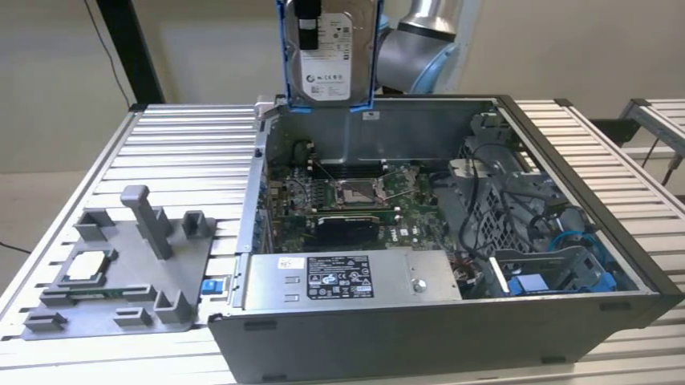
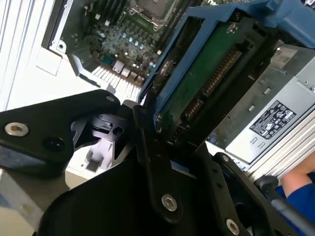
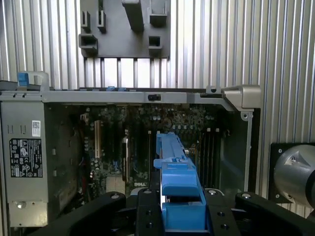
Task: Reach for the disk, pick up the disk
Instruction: 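Pick up the disk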
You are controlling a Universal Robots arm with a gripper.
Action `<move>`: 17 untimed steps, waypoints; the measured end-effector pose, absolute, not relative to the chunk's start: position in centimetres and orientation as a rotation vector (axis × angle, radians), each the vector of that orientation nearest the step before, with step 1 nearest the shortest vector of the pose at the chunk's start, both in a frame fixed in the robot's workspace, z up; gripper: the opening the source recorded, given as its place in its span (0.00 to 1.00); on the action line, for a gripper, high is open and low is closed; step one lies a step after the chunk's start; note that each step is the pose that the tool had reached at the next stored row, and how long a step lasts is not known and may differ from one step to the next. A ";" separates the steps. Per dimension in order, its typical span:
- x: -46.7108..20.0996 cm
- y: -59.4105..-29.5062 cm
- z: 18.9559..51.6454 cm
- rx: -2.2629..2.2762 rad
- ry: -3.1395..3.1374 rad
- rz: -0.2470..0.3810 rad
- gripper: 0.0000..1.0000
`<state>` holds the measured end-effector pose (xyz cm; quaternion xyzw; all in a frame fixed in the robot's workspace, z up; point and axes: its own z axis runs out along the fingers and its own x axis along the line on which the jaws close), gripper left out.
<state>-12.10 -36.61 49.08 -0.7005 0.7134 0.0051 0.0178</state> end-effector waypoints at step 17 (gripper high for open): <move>-7.8 -36.6 49.1 -2.176 2.216 0.016 0.00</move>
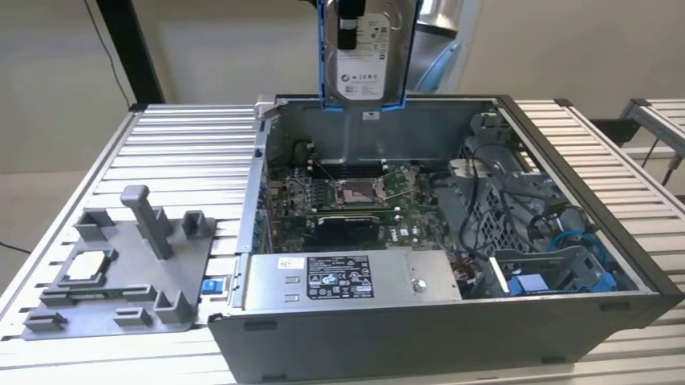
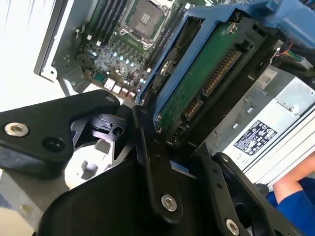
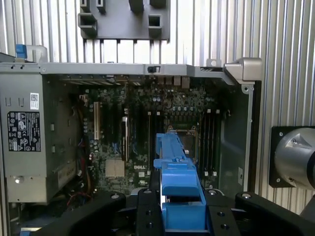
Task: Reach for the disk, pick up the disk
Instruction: 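Pick up the disk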
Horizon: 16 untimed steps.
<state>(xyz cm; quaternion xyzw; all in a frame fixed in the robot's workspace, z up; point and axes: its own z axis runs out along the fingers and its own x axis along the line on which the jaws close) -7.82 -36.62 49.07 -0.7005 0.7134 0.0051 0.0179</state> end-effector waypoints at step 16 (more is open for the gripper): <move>-6.8 -36.6 49.1 -2.176 2.216 0.016 0.00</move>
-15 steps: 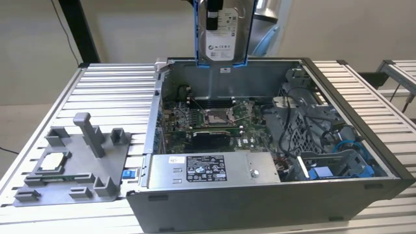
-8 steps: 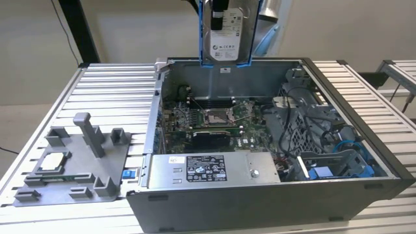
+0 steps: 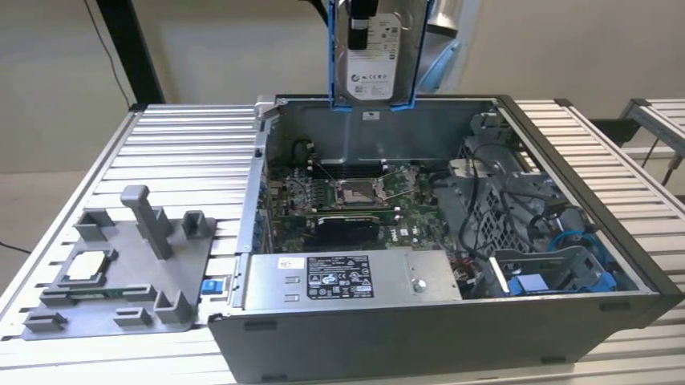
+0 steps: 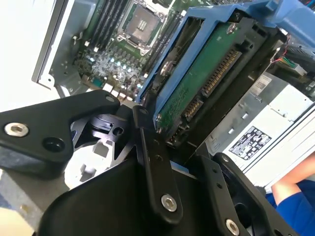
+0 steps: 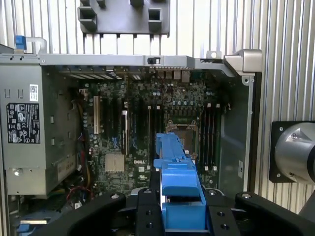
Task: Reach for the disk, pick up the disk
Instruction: 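Pick up the disk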
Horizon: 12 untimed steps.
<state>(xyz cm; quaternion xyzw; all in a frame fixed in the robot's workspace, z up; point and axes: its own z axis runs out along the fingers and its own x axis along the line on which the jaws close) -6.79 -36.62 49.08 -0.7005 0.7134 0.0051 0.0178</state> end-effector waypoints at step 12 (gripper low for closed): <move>-6.7 -38.3 49.1 -2.176 2.216 0.017 0.00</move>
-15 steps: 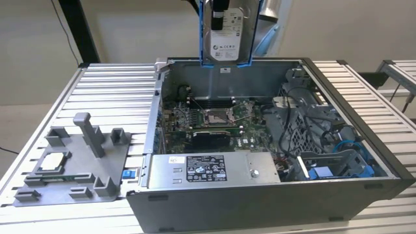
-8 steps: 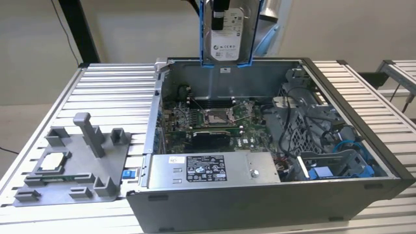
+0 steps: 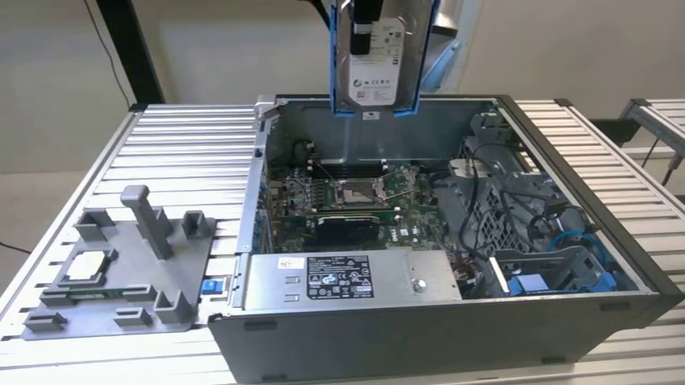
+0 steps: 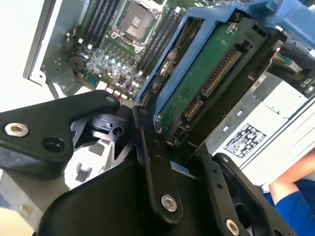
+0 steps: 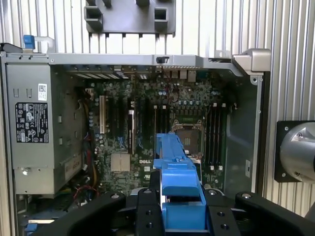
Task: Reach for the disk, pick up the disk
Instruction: 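Pick up the disk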
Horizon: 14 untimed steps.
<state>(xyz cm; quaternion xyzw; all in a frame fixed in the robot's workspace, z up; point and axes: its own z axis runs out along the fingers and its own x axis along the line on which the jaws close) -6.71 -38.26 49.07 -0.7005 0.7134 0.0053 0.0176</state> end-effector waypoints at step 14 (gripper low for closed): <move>-6.6 -41.2 49.1 -2.178 2.219 0.020 0.00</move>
